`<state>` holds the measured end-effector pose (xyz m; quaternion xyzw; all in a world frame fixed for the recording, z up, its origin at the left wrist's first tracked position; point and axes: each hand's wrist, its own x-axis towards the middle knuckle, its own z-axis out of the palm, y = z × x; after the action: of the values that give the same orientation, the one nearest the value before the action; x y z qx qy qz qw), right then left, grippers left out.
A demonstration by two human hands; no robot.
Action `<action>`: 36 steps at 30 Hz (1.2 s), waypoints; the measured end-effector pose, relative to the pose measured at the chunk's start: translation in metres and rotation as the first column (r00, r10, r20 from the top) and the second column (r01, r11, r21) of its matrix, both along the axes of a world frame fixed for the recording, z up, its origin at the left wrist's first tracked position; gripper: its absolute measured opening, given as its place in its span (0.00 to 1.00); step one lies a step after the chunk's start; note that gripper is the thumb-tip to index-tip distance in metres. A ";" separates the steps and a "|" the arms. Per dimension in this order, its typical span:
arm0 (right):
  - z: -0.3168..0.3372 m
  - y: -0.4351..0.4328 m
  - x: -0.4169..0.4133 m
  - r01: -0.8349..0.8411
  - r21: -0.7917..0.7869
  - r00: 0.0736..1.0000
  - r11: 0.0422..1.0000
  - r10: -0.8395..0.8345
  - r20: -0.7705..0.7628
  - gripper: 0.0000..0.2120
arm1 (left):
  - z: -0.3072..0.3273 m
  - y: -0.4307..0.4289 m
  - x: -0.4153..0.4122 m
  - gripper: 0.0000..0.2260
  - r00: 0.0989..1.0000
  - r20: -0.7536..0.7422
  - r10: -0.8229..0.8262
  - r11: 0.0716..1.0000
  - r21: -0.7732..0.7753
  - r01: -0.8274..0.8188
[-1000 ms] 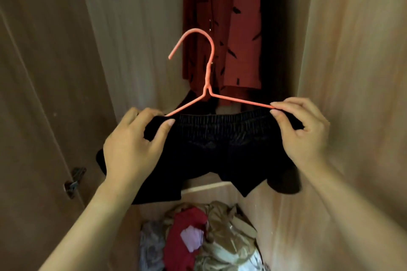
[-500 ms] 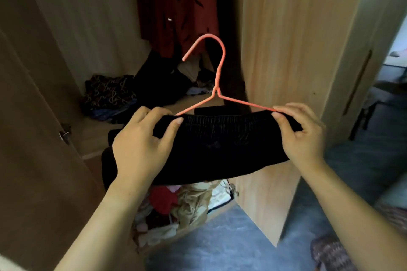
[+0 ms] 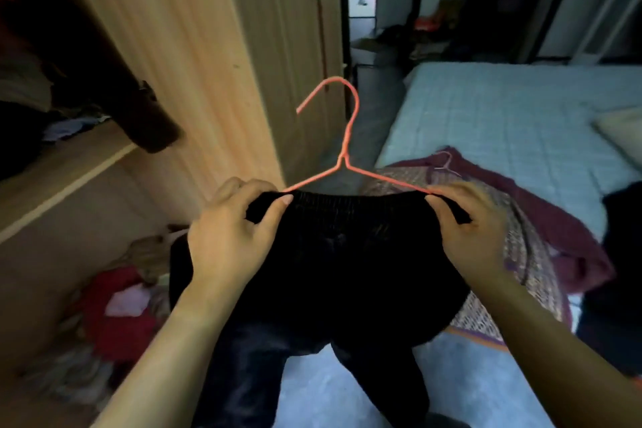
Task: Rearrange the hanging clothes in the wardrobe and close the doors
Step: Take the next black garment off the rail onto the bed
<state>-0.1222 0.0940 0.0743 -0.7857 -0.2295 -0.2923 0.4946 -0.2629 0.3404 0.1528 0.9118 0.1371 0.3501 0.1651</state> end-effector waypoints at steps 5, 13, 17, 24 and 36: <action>-0.005 -0.150 0.009 0.321 -0.063 0.947 0.945 -0.322 -0.010 0.04 | -0.041 -0.115 0.076 0.18 0.931 -0.130 -0.342 0.938 -0.101 0.331; -0.004 -0.415 -0.010 0.662 -0.092 0.748 0.744 -0.664 0.016 0.05 | -0.048 -0.376 0.182 0.15 0.688 -0.132 -0.714 0.696 -0.246 0.675; 0.004 -0.520 -0.024 0.768 -0.090 0.640 0.634 -0.767 0.055 0.05 | -0.042 -0.493 0.212 0.10 0.569 -0.103 -0.816 0.571 -0.298 0.765; 0.052 -0.642 0.022 0.835 -0.105 0.551 0.541 -0.816 0.176 0.07 | -0.011 -0.617 0.283 0.12 0.471 -0.012 -0.882 0.454 -0.291 0.842; 0.054 -0.732 0.234 0.750 -0.127 0.660 0.649 -0.746 0.089 0.06 | -0.033 -0.703 0.477 0.08 0.549 -0.016 -0.836 0.516 -0.368 0.774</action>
<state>0.1113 -0.6376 0.1288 -0.8414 0.0860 -0.4628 0.2654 0.2145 -0.3621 0.1195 0.8597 -0.2331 0.1165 0.4394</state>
